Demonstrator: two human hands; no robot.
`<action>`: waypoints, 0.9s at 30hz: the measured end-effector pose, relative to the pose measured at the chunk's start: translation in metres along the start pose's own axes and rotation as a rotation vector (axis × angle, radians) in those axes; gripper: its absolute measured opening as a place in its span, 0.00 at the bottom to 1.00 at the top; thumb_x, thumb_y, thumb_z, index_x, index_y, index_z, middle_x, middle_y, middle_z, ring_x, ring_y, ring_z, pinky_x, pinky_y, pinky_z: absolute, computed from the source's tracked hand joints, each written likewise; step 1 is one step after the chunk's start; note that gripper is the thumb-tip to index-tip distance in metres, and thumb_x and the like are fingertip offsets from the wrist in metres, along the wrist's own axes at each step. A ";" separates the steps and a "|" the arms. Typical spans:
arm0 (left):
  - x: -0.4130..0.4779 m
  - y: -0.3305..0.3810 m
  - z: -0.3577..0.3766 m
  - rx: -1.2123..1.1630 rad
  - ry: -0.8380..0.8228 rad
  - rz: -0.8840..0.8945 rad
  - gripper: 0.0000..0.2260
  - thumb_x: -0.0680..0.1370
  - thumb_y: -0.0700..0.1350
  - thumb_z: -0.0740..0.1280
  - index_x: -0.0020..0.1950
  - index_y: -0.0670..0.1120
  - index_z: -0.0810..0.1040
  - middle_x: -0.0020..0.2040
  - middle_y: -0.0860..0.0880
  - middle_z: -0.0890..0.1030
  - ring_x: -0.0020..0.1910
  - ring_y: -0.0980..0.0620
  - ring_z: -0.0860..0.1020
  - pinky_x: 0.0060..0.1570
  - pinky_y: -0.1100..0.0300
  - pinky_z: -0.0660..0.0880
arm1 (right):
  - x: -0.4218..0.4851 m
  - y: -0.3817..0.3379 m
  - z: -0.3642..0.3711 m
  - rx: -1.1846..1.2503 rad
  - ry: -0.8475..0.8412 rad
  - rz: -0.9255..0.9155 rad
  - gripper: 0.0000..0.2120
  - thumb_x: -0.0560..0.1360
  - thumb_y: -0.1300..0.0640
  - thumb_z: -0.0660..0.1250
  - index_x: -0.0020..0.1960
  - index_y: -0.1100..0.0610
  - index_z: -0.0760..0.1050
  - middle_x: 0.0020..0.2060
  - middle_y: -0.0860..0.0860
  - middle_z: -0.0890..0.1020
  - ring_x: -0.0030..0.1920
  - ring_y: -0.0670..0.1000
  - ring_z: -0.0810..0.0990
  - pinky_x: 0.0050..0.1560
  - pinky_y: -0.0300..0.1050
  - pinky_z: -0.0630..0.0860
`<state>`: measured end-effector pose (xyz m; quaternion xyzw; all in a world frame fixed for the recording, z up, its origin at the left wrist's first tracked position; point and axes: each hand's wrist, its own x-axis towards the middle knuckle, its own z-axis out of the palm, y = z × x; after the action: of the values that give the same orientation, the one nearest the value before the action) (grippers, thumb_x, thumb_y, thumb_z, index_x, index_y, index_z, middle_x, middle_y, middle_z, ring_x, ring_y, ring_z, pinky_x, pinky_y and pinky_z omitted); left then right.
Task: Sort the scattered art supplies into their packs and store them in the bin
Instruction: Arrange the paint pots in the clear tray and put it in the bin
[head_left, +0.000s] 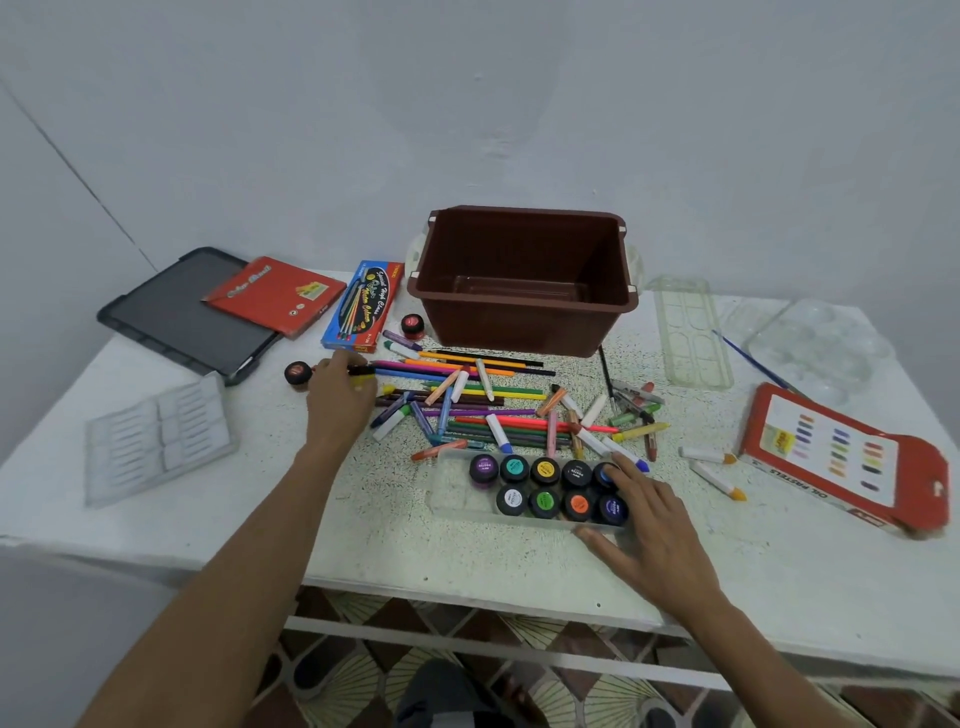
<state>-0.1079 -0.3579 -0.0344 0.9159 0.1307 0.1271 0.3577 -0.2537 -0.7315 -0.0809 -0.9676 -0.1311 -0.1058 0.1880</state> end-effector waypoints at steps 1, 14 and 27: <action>-0.006 0.005 0.000 -0.074 -0.025 0.009 0.07 0.75 0.39 0.70 0.52 0.45 0.77 0.50 0.45 0.80 0.49 0.48 0.78 0.46 0.56 0.73 | 0.000 0.000 0.000 0.001 0.000 0.003 0.37 0.75 0.29 0.56 0.73 0.53 0.66 0.74 0.48 0.67 0.65 0.51 0.70 0.64 0.47 0.69; -0.100 0.042 -0.007 -0.232 -0.347 0.201 0.10 0.72 0.45 0.77 0.46 0.50 0.77 0.48 0.57 0.82 0.48 0.66 0.79 0.44 0.74 0.72 | -0.001 0.001 0.000 0.009 0.008 -0.009 0.35 0.75 0.31 0.59 0.73 0.52 0.64 0.74 0.48 0.67 0.65 0.51 0.70 0.63 0.47 0.69; -0.151 0.021 0.008 -0.067 -0.318 0.458 0.15 0.71 0.40 0.76 0.49 0.52 0.74 0.50 0.56 0.79 0.51 0.56 0.78 0.53 0.59 0.77 | -0.002 0.000 -0.001 0.013 0.002 -0.008 0.36 0.75 0.30 0.58 0.74 0.52 0.64 0.74 0.48 0.67 0.66 0.50 0.69 0.64 0.46 0.68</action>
<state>-0.2431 -0.4275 -0.0469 0.9177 -0.1415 0.0636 0.3657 -0.2554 -0.7321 -0.0802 -0.9657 -0.1357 -0.1067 0.1942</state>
